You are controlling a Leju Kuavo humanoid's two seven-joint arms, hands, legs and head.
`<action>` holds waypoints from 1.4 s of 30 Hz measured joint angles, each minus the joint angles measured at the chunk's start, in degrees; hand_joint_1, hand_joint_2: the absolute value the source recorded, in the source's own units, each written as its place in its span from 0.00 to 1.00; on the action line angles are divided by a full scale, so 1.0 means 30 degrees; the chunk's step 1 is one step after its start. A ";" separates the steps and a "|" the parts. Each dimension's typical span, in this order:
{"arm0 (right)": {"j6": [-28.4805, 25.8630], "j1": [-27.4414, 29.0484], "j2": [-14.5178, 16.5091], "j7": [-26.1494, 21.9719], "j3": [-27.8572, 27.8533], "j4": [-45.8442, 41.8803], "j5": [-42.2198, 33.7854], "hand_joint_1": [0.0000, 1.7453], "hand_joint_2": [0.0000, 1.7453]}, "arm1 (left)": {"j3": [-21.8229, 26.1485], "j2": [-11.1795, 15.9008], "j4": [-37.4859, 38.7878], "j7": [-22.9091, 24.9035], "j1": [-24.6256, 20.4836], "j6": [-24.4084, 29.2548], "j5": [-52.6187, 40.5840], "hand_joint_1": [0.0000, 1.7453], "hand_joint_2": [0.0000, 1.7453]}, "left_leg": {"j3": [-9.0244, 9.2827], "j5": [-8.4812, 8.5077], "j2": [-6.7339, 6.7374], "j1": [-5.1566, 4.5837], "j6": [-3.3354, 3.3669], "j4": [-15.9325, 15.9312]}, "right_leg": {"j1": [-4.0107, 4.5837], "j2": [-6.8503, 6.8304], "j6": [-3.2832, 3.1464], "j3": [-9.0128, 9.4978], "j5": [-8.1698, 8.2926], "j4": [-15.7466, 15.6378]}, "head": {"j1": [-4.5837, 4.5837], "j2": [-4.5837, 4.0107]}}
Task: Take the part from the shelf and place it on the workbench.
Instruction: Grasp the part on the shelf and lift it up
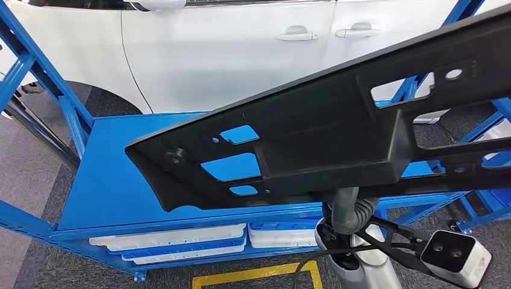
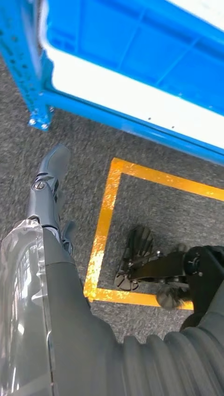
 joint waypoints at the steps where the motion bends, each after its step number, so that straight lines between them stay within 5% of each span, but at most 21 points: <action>1: -0.0002 0.0158 0.0000 0.0033 0.0114 0.0105 0.0122 1.00 1.00 | 0.0005 0.0002 0.0000 0.0011 0.0036 0.0084 -0.0020 0.00 1.00 | -0.0090 0.0020 -0.0001 -0.0006 -0.0005 0.0062 | -0.0019 -0.0001 0.0015 -0.0095 -0.0003 0.0361 | 0.0000 0.0000; 2: -0.0013 0.0272 0.0000 0.0073 0.0238 0.0209 0.0274 1.00 1.00 | 0.0013 0.0004 0.0000 0.0027 0.0071 0.0151 -0.0040 0.00 1.00 | -0.0163 0.0035 -0.0005 -0.0006 -0.0021 0.0128 | -0.0031 -0.0001 0.0000 0.0209 0.0358 -0.0095 | 0.0000 0.0000; 6: -0.0140 0.0377 0.0002 0.0353 0.0808 0.0716 0.1061 1.00 1.00 | 0.0024 -0.0018 0.0000 0.0096 0.0140 0.0284 -0.0100 0.00 1.00 | -0.0336 0.0185 -0.0033 -0.0027 -0.0260 0.0259 | 0.0095 0.0019 -0.0336 0.2768 0.2219 -0.4897 | 0.0000 0.0000; 10: -0.0271 0.0305 0.0005 0.0622 0.1376 0.1405 0.1340 1.00 1.00 | 0.0040 -0.0018 0.0000 0.0117 0.0191 0.0266 -0.0100 0.00 1.00 | -0.0478 0.0395 -0.0037 -0.0009 -0.0745 0.0195 | 0.0181 -0.0005 -0.0761 0.2687 0.2649 -0.5330 | -0.0003 0.0000; 12: -0.0467 0.0198 0.0016 0.0696 0.1616 0.1700 0.1458 1.00 1.00 | 0.0055 -0.0018 0.0000 0.0133 0.0230 0.0204 -0.0136 0.00 1.00 | -0.0874 -0.0563 -0.0031 0.0000 -0.0932 0.1177 | 0.0082 -0.0096 -0.1026 0.2471 0.3029 -0.5548 | -0.0005 0.0000; 14: -0.0922 0.0068 0.0022 0.0736 0.1906 0.2088 0.1860 1.00 1.00 | 0.0060 -0.0028 0.0000 0.0169 0.0237 0.0109 -0.0195 0.00 1.00 | -0.1742 -0.2352 -0.0012 0.0038 -0.1077 0.3684 | 0.0087 -0.0143 -0.1170 0.2035 0.3392 -0.5579 | -0.0004 0.0000; 16: -0.1519 -0.0017 0.0020 0.0614 0.2207 0.2528 0.2381 1.00 1.00 | 0.0060 -0.0033 0.0000 0.0224 0.0229 0.0054 -0.0211 0.00 1.00 | -0.2141 -0.3347 -0.0011 0.0044 -0.1166 0.5568 | 0.0127 -0.0149 -0.1165 0.1523 0.3729 -0.5519 | -0.0005 0.0000; 18: -0.2034 -0.0144 0.0015 0.0342 0.2538 0.2960 0.2670 1.00 1.00 | 0.0060 -0.0036 0.0000 0.0299 0.0219 0.0018 -0.0175 0.00 1.00 | -0.1031 -0.2978 -0.0006 0.0045 -0.1161 0.4530 | 0.0132 -0.0146 -0.1109 0.1076 0.4033 -0.5431 | -0.0007 0.0000; 21: -0.2951 -0.0422 0.0000 0.0011 0.3089 0.3513 0.2643 1.00 1.00 | 0.0060 -0.0049 0.0000 0.0519 0.0170 0.0009 -0.0104 0.00 1.00 | 0.1654 -0.1911 -0.0040 -0.0034 -0.0905 0.0402 | 0.0164 -0.0128 -0.0869 0.0596 0.4433 -0.5228 | -0.0007 0.0000; 24: -0.4123 -0.0553 -0.0038 -0.0026 0.3457 0.3704 0.2620 1.00 1.00 | 0.0080 -0.0080 0.0000 0.1053 0.0275 0.0253 -0.0122 0.00 1.00 | 0.1726 -0.1559 -0.0085 -0.0129 -0.0449 -0.0168 | 0.0187 -0.0119 -0.0551 0.0468 0.4845 -0.5232 | -0.0005 0.0000; 26: -0.4685 -0.0566 -0.0118 -0.0027 0.3564 0.3712 0.2706 1.00 1.00 | 0.0097 -0.0153 0.0007 0.1647 0.0350 0.0545 -0.0162 0.00 1.00 | 0.1488 -0.1184 -0.0001 -0.0076 -0.0177 -0.0181 | 0.0127 -0.0060 -0.0334 0.0269 0.4584 -0.5033 | -0.0004 0.0000; 28: -0.4902 -0.0569 -0.0249 -0.0027 0.3606 0.3710 0.2761 1.00 1.00 | 0.0113 -0.0222 0.0015 0.2259 0.0370 0.0868 -0.0184 0.00 1.00 | 0.1062 -0.0728 0.0084 -0.0017 0.0038 -0.0215 | 0.0028 -0.0014 -0.0128 -0.0304 0.2977 -0.3559 | -0.0002 0.0000; 30: -0.4934 -0.0562 -0.0404 -0.0027 0.3632 0.3713 0.2792 1.00 1.00 | 0.0149 -0.0242 0.0015 0.2984 0.0405 0.1231 -0.0209 0.00 1.00 | 0.0501 -0.0313 0.0099 -0.0024 0.0085 -0.0184 | -0.0038 -0.0017 0.0022 -0.0948 0.1164 -0.0973 | -0.0002 0.0000; 31: -0.4932 -0.0553 -0.0490 -0.0027 0.3639 0.3719 0.2788 1.00 1.00 | 0.0175 -0.0258 0.0015 0.3330 0.0435 0.1391 -0.0231 0.00 1.00 | 0.0213 -0.0115 0.0107 -0.0027 0.0068 -0.0155 | -0.0058 -0.0017 0.0065 -0.1036 0.0794 0.0021 | 0.0000 0.0000; 33: -0.4927 -0.0542 -0.0638 -0.0027 0.3641 0.3728 0.2768 1.00 1.00 | 0.0228 -0.0297 0.0015 0.3809 0.0501 0.1606 -0.0277 0.00 1.00 | -0.0337 0.0237 0.0119 -0.0028 0.0007 -0.0070 | -0.0077 -0.0016 0.0047 -0.0225 0.1231 0.0058 | 0.0000 0.0000; 35: -0.4929 -0.0551 -0.0723 -0.0029 0.3641 0.3728 0.2752 1.00 1.00 | 0.0259 -0.0342 0.0015 0.4000 0.0539 0.1675 -0.0337 0.00 1.00 | -0.0771 0.0530 0.0102 -0.0028 -0.0088 0.0044 | -0.0055 -0.0010 -0.0124 0.1776 0.1890 -0.2353 | -0.0004 0.0000; 37: -0.4936 -0.0541 -0.0794 -0.0033 0.3642 0.3719 0.2770 1.00 1.00 | 0.0264 -0.0392 0.0015 0.4380 0.0550 0.1750 -0.0450 0.00 1.00 | -0.0940 0.0810 0.0068 -0.0029 -0.0277 0.0070 | 0.0065 -0.0007 -0.0333 0.3451 0.1847 -0.4763 | -0.0011 0.0000; 40: -0.4978 -0.0456 -0.1005 -0.0035 0.3646 0.3694 0.2912 1.00 1.00 | 0.0264 -0.0439 0.0020 0.5849 0.0588 0.2161 -0.0802 0.00 1.00 | -0.0956 0.1227 0.0060 0.0009 -0.0652 -0.0095 | 0.0171 -0.0030 -0.0654 0.3781 0.1987 -0.5673 | -0.0006 0.0000; 42: -0.4991 -0.0351 -0.1166 -0.0035 0.3644 0.3622 0.3019 1.00 1.00 | 0.0264 -0.0463 0.0022 0.7265 0.0629 0.2600 -0.0992 0.00 1.00 | -0.1221 0.0518 0.0051 0.0020 -0.0816 0.0372 | 0.0084 -0.0100 -0.0966 0.3478 0.2420 -0.5848 | -0.0009 0.0000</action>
